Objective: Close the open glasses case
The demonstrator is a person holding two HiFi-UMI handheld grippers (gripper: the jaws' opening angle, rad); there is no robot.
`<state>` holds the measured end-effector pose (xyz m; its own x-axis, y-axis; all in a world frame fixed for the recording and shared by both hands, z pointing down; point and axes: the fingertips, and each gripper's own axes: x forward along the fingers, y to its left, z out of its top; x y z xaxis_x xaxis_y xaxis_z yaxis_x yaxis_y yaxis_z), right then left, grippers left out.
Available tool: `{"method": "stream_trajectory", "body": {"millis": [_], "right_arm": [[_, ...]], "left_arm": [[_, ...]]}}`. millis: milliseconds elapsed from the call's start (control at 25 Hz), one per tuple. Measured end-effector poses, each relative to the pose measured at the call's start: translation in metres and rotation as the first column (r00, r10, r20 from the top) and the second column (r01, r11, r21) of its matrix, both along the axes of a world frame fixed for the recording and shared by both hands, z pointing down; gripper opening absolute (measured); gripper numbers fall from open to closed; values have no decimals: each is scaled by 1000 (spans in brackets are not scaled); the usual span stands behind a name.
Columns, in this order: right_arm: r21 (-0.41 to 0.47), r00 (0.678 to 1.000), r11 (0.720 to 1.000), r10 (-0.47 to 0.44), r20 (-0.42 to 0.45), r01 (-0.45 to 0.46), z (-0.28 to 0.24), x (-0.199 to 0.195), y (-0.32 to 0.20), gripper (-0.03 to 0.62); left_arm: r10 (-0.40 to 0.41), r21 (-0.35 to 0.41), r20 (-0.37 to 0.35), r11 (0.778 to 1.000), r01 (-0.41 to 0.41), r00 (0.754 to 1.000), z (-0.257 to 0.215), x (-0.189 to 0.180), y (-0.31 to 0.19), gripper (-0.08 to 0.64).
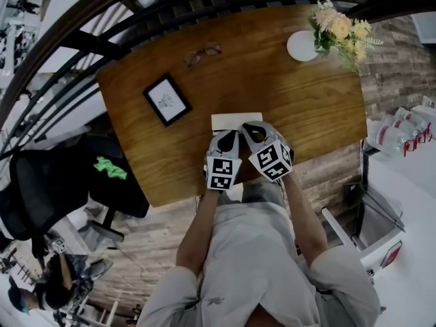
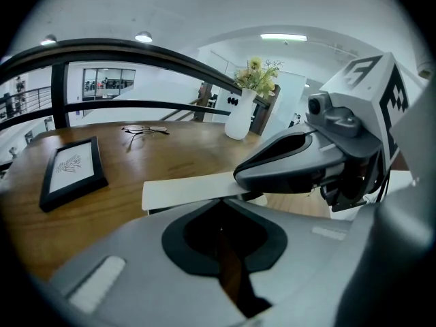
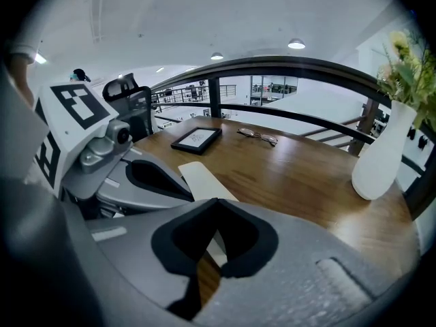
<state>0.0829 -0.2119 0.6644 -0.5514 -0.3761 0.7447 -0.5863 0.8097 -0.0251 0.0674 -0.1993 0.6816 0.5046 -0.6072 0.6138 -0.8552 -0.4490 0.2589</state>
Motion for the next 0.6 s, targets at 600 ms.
{"method": "stream_trajectory", "body": {"millis": [600], "right_arm": [[-15,1000,1000,-3,-11,3,8,-1,9,3]], "left_arm": [[13,-45,16,999,-12,1000,10,-2,10,20]]}}
